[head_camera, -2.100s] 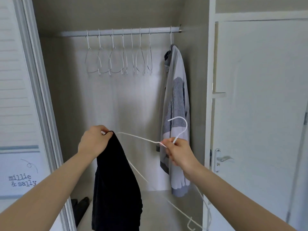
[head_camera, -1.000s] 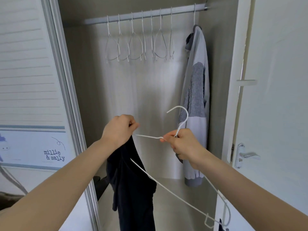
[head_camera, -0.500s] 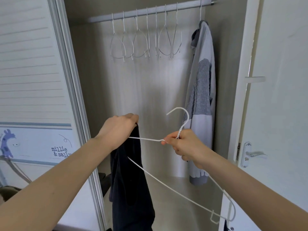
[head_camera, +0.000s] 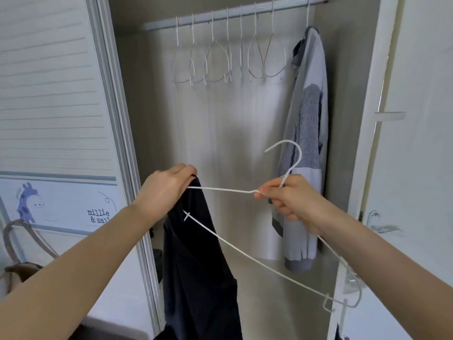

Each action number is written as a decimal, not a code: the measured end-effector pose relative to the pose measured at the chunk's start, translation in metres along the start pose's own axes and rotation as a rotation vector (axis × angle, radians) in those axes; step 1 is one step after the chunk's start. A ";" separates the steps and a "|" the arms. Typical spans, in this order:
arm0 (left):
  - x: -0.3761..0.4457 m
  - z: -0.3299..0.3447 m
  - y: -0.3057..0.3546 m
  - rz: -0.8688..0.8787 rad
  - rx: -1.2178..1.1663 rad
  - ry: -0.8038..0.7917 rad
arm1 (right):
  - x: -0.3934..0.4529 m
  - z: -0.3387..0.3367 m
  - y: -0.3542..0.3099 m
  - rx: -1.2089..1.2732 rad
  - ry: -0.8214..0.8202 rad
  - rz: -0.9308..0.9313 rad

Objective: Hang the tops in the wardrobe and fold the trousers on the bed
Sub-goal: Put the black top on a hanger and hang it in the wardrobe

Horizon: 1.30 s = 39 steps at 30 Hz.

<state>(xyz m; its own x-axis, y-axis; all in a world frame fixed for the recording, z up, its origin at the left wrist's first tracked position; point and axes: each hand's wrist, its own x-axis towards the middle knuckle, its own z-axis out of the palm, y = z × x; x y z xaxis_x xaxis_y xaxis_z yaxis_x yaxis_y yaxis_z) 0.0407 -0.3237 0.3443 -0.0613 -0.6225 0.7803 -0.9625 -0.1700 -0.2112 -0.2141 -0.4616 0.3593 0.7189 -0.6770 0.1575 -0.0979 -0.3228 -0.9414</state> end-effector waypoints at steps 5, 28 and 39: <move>0.010 0.002 0.034 0.081 -0.126 0.049 | -0.005 0.035 0.009 -0.097 -0.137 -0.009; 0.000 -0.011 0.051 -0.104 -0.342 0.001 | -0.010 0.042 0.028 -0.387 0.488 -0.687; -0.002 -0.016 0.047 -0.217 -0.127 0.249 | -0.027 0.097 0.068 -0.193 -0.051 -0.462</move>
<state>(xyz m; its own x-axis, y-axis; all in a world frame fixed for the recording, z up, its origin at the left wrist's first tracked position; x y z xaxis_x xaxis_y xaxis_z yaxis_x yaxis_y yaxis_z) -0.0086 -0.3177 0.3425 0.1012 -0.3742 0.9218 -0.9843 -0.1724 0.0381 -0.1734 -0.4003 0.2622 0.7497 -0.4022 0.5255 0.1167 -0.7013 -0.7033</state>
